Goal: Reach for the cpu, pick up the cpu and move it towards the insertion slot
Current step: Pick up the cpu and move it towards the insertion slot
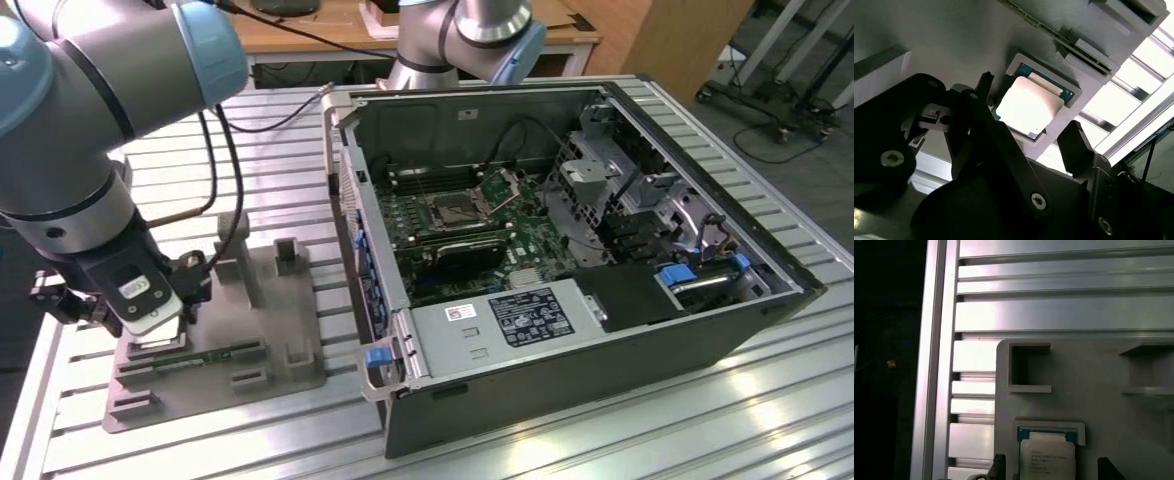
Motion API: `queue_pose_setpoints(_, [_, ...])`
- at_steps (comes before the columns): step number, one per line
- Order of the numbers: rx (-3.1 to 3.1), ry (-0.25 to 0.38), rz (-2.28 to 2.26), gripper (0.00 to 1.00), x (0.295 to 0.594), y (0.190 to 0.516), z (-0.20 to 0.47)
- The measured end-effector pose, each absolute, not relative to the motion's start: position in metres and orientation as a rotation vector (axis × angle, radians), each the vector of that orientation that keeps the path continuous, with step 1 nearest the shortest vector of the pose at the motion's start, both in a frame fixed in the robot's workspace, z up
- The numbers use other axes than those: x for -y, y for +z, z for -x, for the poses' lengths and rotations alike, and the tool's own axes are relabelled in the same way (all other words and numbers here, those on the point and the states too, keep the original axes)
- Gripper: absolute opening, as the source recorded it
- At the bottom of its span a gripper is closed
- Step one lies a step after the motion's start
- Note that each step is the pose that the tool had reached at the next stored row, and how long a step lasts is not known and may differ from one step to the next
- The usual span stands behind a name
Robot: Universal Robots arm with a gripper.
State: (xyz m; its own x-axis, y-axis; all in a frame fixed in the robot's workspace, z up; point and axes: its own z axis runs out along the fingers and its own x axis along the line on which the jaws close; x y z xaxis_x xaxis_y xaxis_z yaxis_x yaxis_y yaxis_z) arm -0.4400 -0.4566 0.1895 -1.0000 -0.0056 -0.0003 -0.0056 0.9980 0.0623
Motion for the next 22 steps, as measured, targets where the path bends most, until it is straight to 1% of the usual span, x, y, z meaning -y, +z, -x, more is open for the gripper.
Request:
queue_pose_setpoints(10, [-3.139,0.115,0.007,0.8,0.454,0.178,0.441])
queue_pose_setpoints(11, [-3.138,0.115,0.007,0.78,0.454,0.178,0.441])
queue_pose_setpoints(12, [-3.138,0.115,0.007,0.71,0.454,0.178,0.441])
queue_pose_setpoints(14, [-3.138,0.115,0.008,0.71,0.454,0.178,0.441])
queue_pose_setpoints(15, [-3.138,0.115,0.007,0.65,0.454,0.178,0.441])
queue_pose_setpoints(22, [-3.137,0.115,0.008,0.65,0.454,0.178,0.441])
